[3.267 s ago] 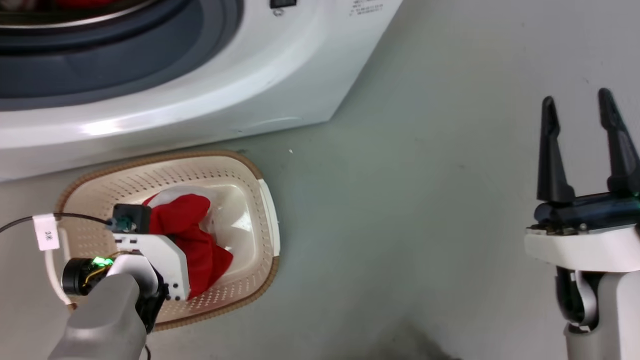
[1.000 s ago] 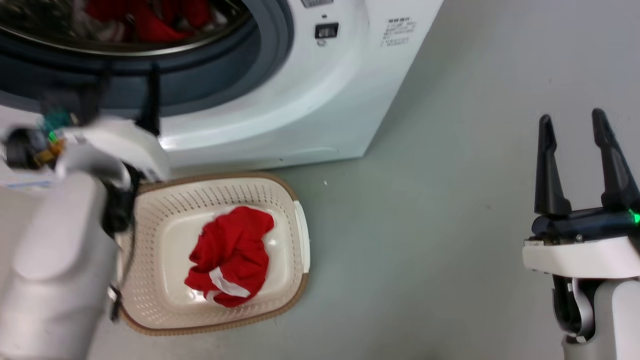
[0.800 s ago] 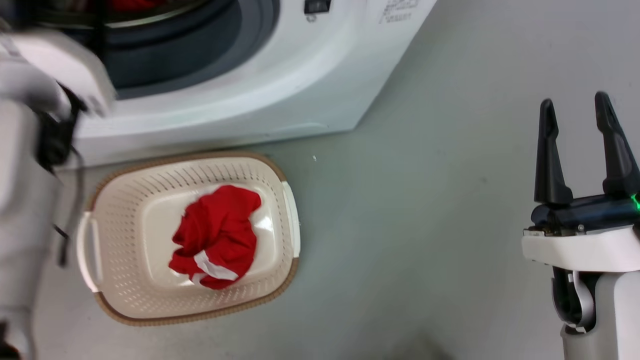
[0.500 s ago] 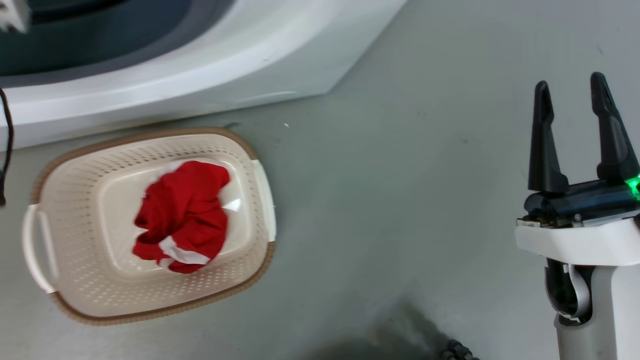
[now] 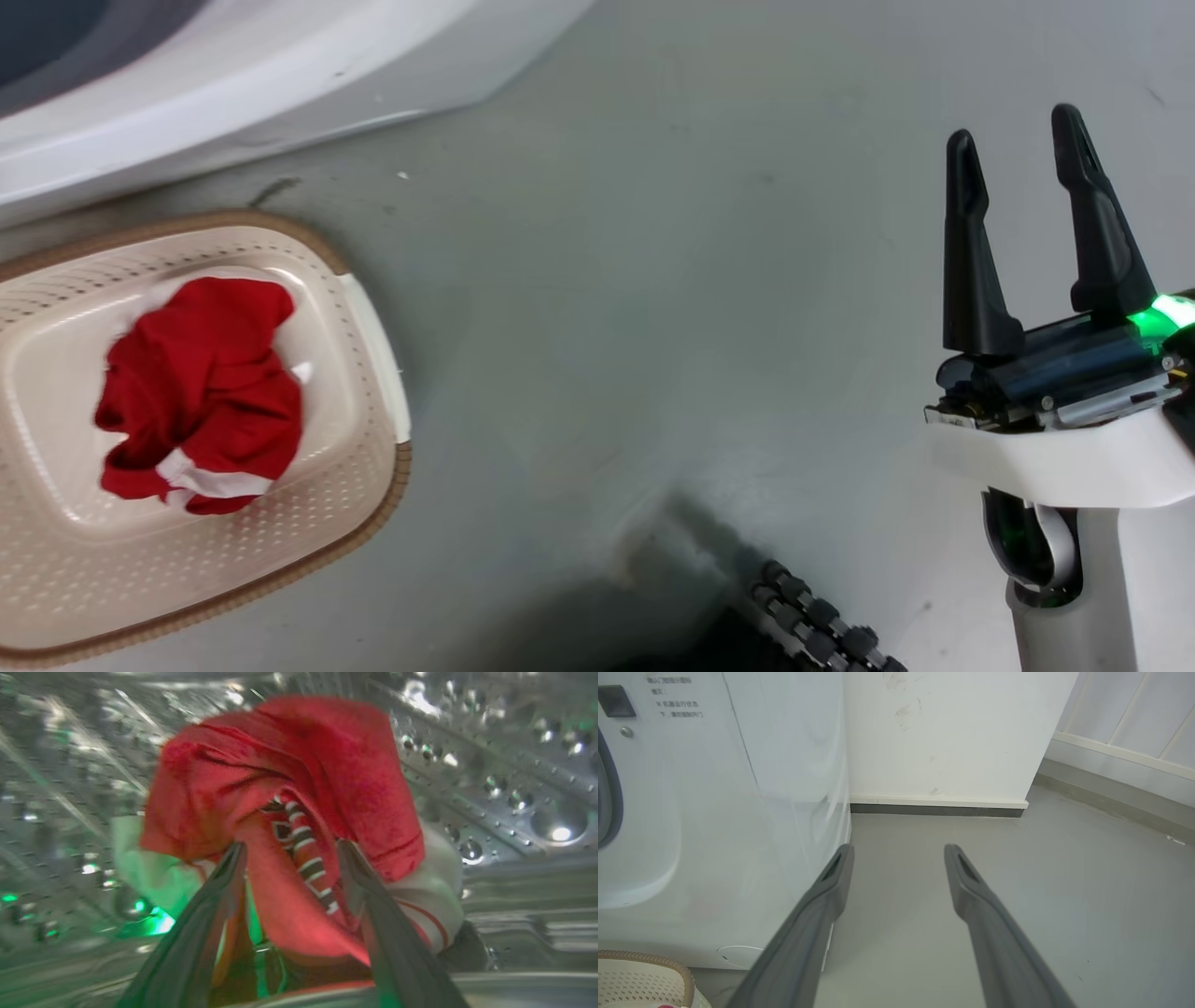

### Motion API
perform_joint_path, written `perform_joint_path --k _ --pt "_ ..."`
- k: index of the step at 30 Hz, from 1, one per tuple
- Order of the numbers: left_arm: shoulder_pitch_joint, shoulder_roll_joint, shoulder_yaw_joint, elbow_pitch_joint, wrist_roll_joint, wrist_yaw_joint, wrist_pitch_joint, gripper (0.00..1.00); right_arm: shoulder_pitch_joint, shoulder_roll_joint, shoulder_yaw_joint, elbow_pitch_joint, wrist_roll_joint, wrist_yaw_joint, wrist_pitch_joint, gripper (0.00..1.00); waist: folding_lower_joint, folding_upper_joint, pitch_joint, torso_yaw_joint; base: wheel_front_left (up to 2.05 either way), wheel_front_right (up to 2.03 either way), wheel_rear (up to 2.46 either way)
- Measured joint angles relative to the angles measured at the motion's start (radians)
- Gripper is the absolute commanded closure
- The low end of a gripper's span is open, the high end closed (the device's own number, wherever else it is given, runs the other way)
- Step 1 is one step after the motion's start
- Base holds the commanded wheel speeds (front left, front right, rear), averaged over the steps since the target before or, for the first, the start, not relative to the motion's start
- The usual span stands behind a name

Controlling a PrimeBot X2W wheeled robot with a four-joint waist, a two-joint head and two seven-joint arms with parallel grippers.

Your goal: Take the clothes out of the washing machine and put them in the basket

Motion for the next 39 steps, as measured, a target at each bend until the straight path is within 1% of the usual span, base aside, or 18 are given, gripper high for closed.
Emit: perform_joint_path --k 5,11,13,14,15,18,25,30,34,39 --pt "-0.039 0.030 -0.003 0.036 0.010 0.011 0.032 0.00 -0.007 0.000 0.019 -0.015 0.016 0.000 0.000 0.00 0.0000 0.0000 0.034 -0.036 0.00 0.00 0.00" --pt "-0.048 0.037 -0.014 0.074 0.011 0.016 0.042 0.00 -0.010 0.000 0.023 -0.019 0.026 0.000 0.000 0.00 0.0000 0.0000 0.059 -0.057 0.00 0.00 0.00" --pt "-0.055 0.036 -0.024 0.081 0.015 0.011 0.053 0.00 -0.010 0.000 0.022 -0.021 0.027 0.000 0.000 0.00 -0.0001 0.0000 0.065 -0.057 0.00 0.00 0.00" --pt "-0.057 0.033 -0.025 0.082 0.017 0.009 0.052 0.07 -0.010 0.000 0.023 -0.021 0.027 0.000 0.000 0.00 0.0000 0.0000 0.068 -0.056 0.00 0.00 0.00" --pt "-0.062 0.032 -0.024 0.084 0.016 0.009 0.045 1.00 -0.010 0.000 0.025 -0.022 0.027 0.000 0.000 0.00 -0.0001 0.0000 0.071 -0.056 0.00 0.00 0.00" --pt "-0.072 0.031 -0.027 0.092 0.016 0.007 0.030 1.00 -0.013 0.000 0.027 -0.024 0.026 0.000 0.000 0.00 -0.0001 0.0000 0.075 -0.054 0.00 0.00 0.00" --pt "-0.086 0.019 -0.028 0.114 0.016 0.013 -0.073 1.00 -0.025 0.000 0.021 -0.026 0.020 0.000 0.000 0.00 0.0000 0.0000 0.074 -0.041 0.00 0.00 0.00" --pt "-0.091 0.012 -0.030 0.146 0.018 0.012 -0.184 1.00 -0.031 0.000 0.014 -0.022 0.007 0.000 0.000 0.00 -0.0001 0.0000 0.051 -0.025 0.00 0.00 0.00" --pt "-0.090 -0.022 -0.027 0.170 0.007 0.003 -0.292 1.00 -0.032 0.000 -0.003 -0.019 -0.013 0.000 0.000 0.00 0.0000 0.0000 0.018 -0.008 0.00 0.00 0.00" --pt "-0.066 -0.057 -0.015 0.203 -0.017 -0.013 -0.457 1.00 -0.032 0.000 -0.020 -0.009 -0.036 0.000 0.000 0.00 -0.0001 0.0000 -0.040 0.015 0.00 0.00 0.00"
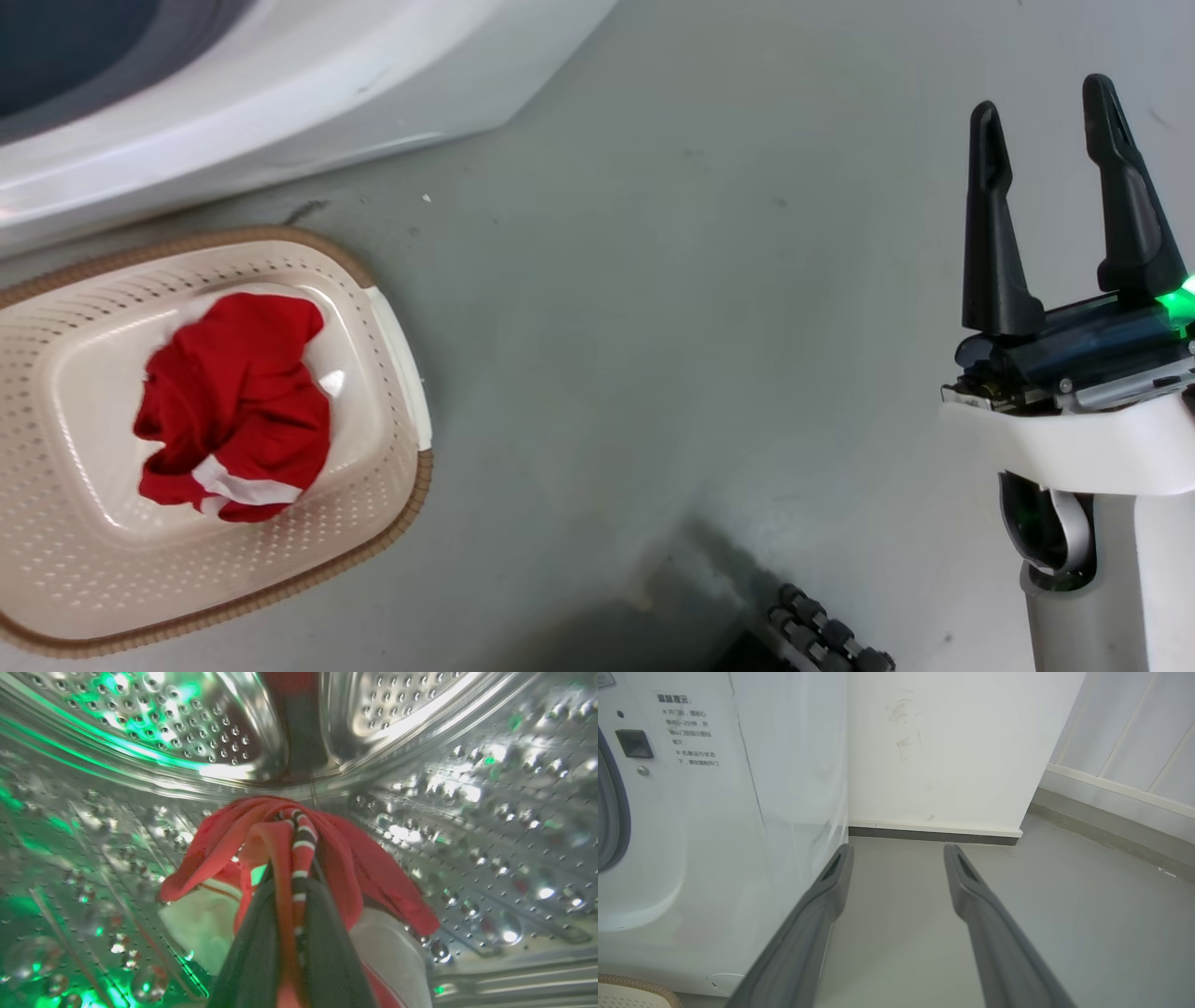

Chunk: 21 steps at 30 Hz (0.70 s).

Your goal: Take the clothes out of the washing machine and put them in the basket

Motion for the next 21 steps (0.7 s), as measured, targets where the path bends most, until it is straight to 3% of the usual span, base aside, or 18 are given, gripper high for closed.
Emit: perform_joint_path --k 12,21 --pt "0.208 -0.106 0.020 0.074 -0.083 -0.047 -0.298 1.00 0.045 0.000 -0.041 0.022 -0.048 0.000 0.000 0.00 -0.0001 0.0000 -0.186 0.067 0.00 0.00 0.00" --pt "0.478 -0.146 0.017 0.010 -0.114 -0.061 -0.464 1.00 0.113 0.000 -0.057 0.047 -0.057 0.000 0.000 0.00 -0.0002 0.0000 -0.347 0.107 0.00 0.00 0.00"
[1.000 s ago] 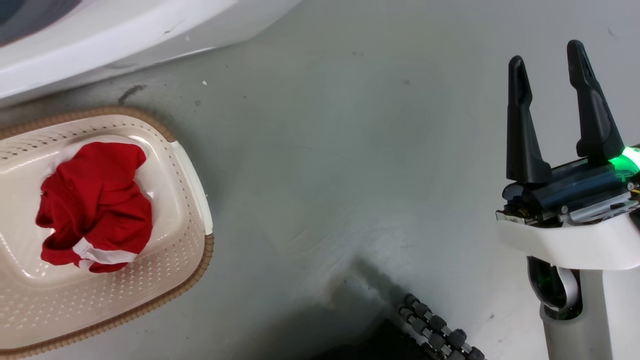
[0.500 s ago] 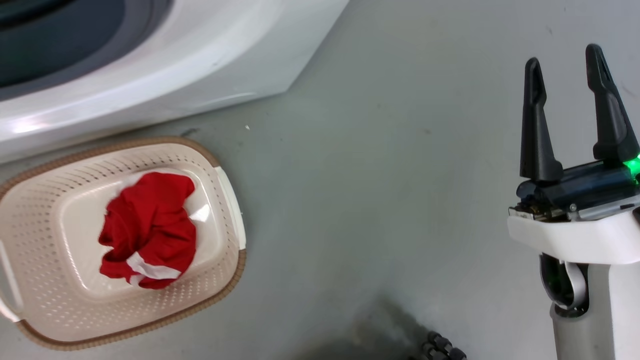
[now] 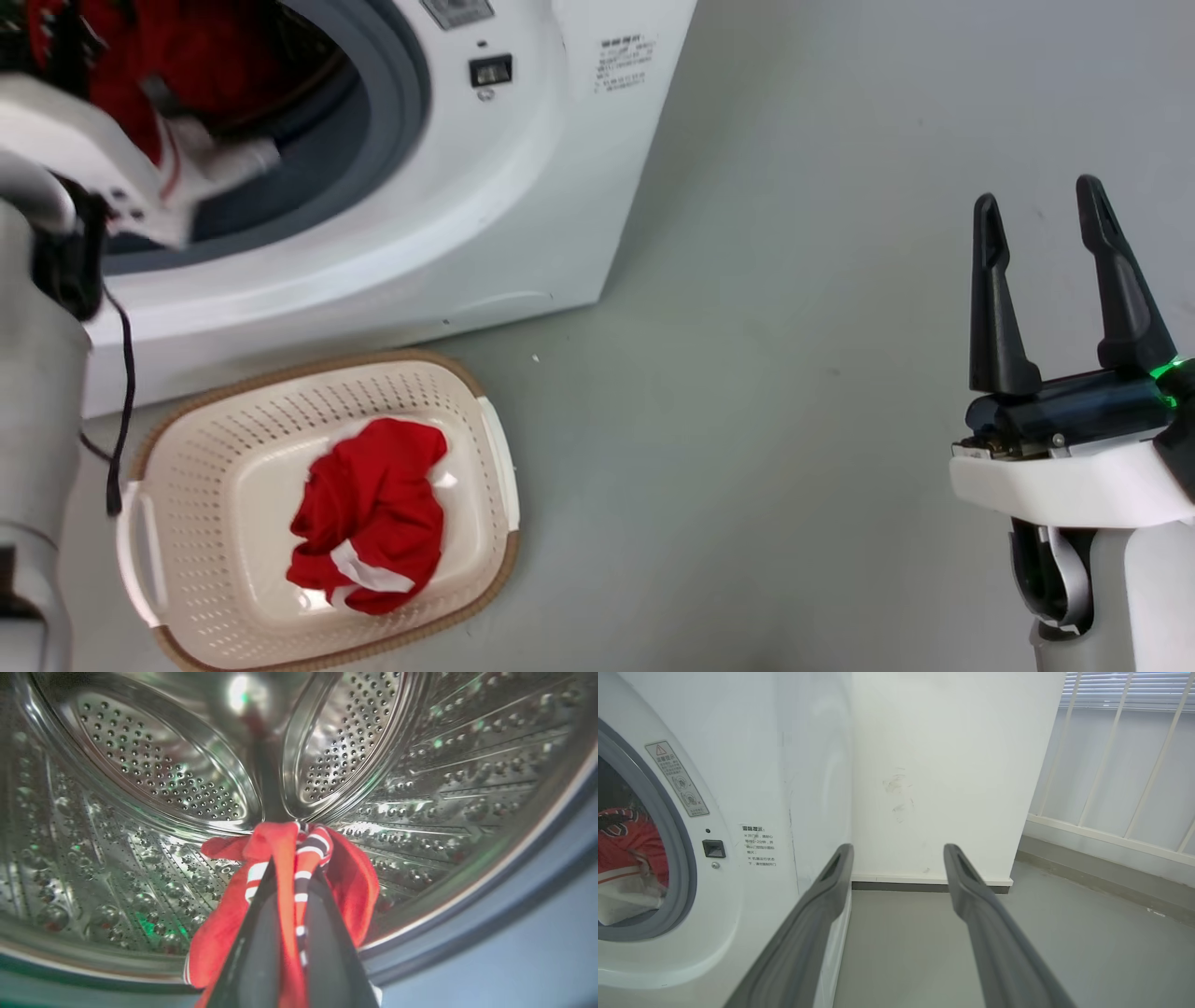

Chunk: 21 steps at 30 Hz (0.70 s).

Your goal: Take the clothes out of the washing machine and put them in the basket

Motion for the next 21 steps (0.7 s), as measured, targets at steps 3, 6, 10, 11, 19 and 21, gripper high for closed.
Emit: perform_joint_path --k 3,6,10,11,19,21 --pt "0.091 -0.012 0.017 -0.074 -0.002 0.010 -0.008 1.00 0.015 0.000 -0.005 0.002 -0.005 0.000 0.000 0.00 0.0000 0.0000 -0.046 0.017 0.00 0.00 0.00" --pt "0.264 -0.038 0.071 -0.322 0.020 0.050 -0.010 1.00 0.035 0.000 -0.005 0.008 -0.009 0.000 0.000 0.00 -0.0001 0.0000 -0.113 0.050 0.00 0.00 0.00" --pt "0.432 -0.053 0.111 -0.506 0.050 0.093 -0.010 1.00 0.048 0.000 -0.005 0.019 -0.015 0.000 0.000 0.00 -0.0001 0.0000 -0.163 0.075 0.00 0.00 0.00" --pt "0.471 -0.058 0.118 -0.549 0.056 0.100 -0.010 1.00 0.057 0.000 -0.006 0.021 -0.015 0.000 0.000 0.00 -0.0002 0.0000 -0.176 0.081 0.00 0.00 0.00" --pt "0.747 -0.082 0.118 -0.805 0.060 0.146 -0.006 1.00 0.097 0.000 -0.020 0.032 -0.009 0.000 0.000 0.00 -0.0002 0.0000 -0.256 0.130 0.00 0.00 0.00" --pt "0.816 -0.079 0.113 -0.854 0.060 0.158 0.002 1.00 0.101 0.000 -0.023 0.033 -0.005 0.000 0.000 0.00 -0.0002 0.0000 -0.272 0.139 0.00 0.00 0.00"
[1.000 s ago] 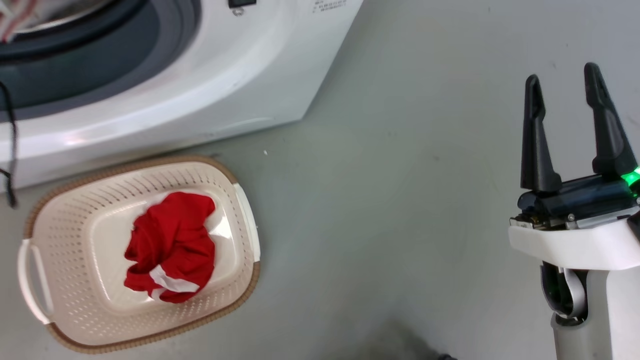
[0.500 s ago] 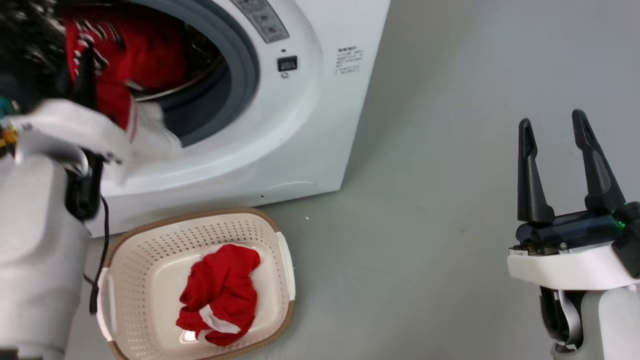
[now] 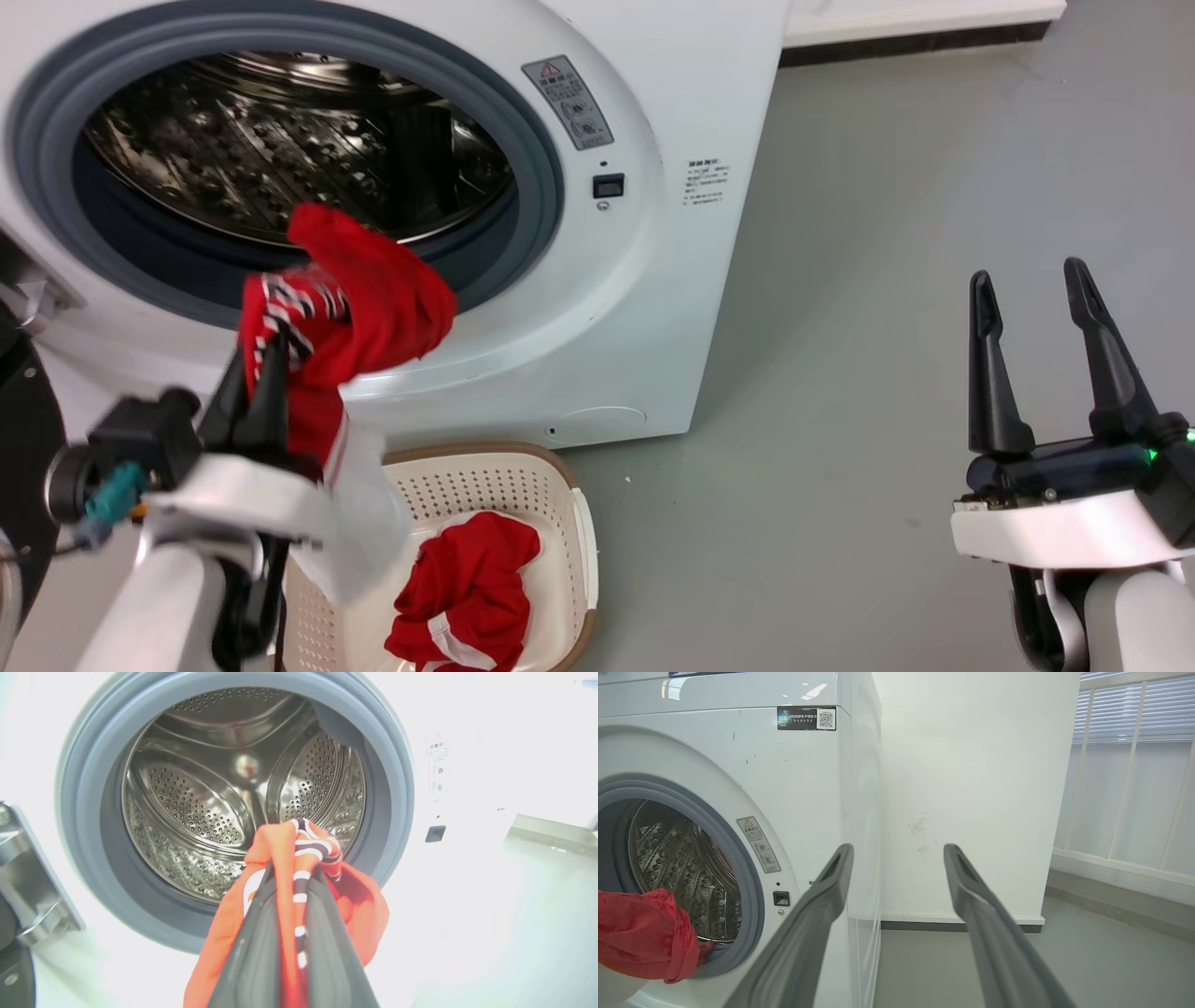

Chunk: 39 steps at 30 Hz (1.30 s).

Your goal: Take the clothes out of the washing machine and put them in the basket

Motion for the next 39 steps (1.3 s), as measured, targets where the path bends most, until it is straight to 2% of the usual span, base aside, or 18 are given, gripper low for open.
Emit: perform_joint_path --k 5,10,16,25,39 --pt "0.132 0.010 -0.019 -0.079 -0.002 0.018 0.034 1.00 0.015 0.000 -0.003 0.000 0.002 0.000 0.000 0.00 0.0000 0.0000 -0.018 0.021 0.00 0.00 0.00" --pt "0.190 0.011 -0.041 -0.061 -0.010 0.021 0.053 1.00 0.016 0.000 0.010 0.000 0.000 0.000 0.000 0.00 0.0000 0.0000 -0.008 0.024 0.00 0.00 0.00" --pt "0.183 -0.012 -0.075 0.158 -0.042 -0.026 0.074 1.00 0.003 0.000 0.012 -0.009 -0.008 0.000 0.000 0.00 0.0002 0.0000 0.054 0.004 0.00 0.00 0.00" --pt "0.039 -0.017 -0.115 0.450 -0.028 -0.087 0.079 1.00 -0.039 0.000 0.008 -0.031 -0.008 0.000 0.000 0.00 0.0004 0.0000 0.180 -0.037 0.00 0.00 0.00" --pt "-0.258 -0.017 -0.141 0.797 0.002 -0.116 0.050 1.00 -0.093 0.000 0.009 -0.071 0.000 0.000 0.000 0.00 0.0005 0.0000 0.398 -0.106 0.00 0.00 0.00"
